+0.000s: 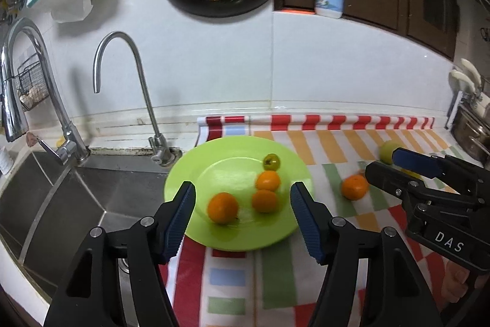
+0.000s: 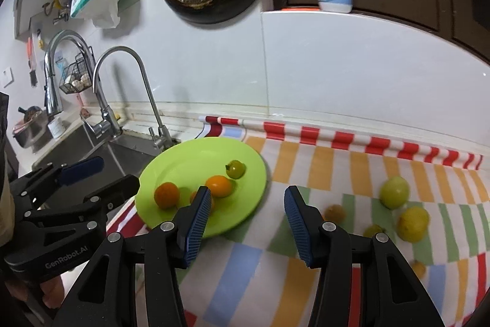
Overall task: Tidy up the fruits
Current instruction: 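Withdraw both tools from the plate toward the fruits on the cloth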
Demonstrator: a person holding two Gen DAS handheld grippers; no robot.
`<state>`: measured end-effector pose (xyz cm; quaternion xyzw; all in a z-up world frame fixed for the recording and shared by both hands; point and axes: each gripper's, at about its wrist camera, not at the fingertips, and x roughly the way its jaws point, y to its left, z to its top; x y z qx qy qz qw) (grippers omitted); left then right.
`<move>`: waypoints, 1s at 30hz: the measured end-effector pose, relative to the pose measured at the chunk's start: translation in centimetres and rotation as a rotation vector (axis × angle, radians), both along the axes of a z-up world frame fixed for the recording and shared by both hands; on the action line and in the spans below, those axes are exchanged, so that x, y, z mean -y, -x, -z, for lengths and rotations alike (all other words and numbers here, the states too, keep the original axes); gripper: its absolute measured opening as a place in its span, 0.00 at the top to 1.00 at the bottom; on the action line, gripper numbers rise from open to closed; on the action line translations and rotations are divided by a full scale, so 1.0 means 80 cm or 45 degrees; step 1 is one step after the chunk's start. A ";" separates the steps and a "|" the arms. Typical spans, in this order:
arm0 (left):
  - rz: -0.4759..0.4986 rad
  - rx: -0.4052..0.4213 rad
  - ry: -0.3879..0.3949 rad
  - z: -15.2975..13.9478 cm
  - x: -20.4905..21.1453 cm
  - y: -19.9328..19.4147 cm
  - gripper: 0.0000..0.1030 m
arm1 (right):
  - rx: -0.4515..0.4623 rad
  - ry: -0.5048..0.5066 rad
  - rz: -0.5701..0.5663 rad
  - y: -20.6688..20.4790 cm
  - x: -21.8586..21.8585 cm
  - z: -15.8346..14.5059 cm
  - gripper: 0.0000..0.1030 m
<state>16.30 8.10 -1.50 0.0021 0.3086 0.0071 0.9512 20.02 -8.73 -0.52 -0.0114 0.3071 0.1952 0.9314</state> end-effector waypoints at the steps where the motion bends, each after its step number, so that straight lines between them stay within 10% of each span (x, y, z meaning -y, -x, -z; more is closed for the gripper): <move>1: 0.009 0.003 0.000 -0.002 0.005 0.003 0.38 | 0.001 -0.002 0.004 0.002 0.002 -0.001 0.51; 30: 0.210 0.074 -0.014 -0.018 0.114 0.042 0.25 | 0.056 0.019 0.353 0.080 0.141 -0.010 0.44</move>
